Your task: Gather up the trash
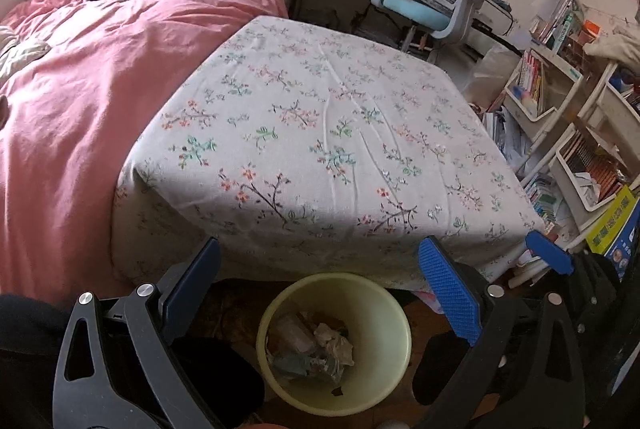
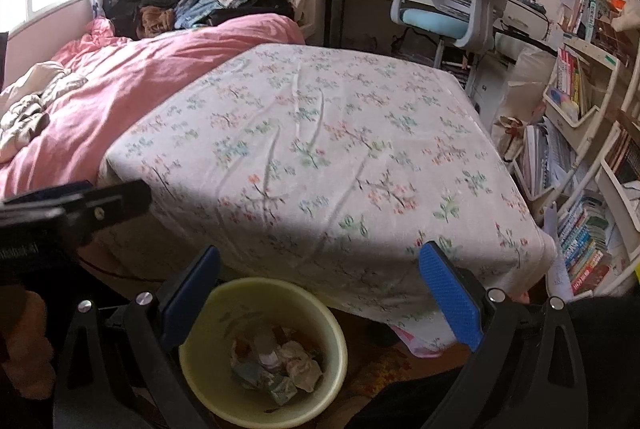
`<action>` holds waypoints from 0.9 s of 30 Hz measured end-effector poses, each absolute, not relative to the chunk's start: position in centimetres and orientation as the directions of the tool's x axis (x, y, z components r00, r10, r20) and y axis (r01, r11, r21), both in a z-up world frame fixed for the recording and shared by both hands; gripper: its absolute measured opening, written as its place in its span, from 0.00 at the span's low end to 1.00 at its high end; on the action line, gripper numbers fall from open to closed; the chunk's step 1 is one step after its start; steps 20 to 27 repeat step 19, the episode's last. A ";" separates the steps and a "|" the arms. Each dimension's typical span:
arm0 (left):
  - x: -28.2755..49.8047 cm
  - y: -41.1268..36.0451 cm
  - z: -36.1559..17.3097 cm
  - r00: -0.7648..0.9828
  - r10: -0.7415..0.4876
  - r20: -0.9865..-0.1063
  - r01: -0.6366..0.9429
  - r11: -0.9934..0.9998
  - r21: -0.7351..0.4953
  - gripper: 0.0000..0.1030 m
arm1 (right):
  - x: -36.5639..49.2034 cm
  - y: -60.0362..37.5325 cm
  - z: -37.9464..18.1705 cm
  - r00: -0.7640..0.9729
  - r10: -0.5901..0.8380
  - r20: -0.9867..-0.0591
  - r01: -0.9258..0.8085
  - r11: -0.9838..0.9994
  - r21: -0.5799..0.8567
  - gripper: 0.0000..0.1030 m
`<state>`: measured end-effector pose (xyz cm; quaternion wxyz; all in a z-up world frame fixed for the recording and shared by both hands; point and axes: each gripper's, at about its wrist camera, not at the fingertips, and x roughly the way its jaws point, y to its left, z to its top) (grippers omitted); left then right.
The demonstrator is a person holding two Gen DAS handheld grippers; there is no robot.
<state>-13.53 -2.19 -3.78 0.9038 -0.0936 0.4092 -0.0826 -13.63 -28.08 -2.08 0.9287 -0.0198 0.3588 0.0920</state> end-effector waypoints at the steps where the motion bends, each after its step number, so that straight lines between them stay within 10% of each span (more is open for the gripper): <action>1: -13.4 -2.0 -3.6 0.655 -0.220 -0.723 0.068 0.970 -0.233 0.93 | -13.4 -28.1 -1.7 0.730 0.165 -0.663 -0.189 0.981 0.036 0.92; 27: -4.2 1.8 -1.2 0.624 -0.095 -0.775 -0.077 0.980 -0.181 0.93 | 0.1 -29.3 -0.8 0.694 0.126 -0.708 -0.178 0.984 0.001 0.93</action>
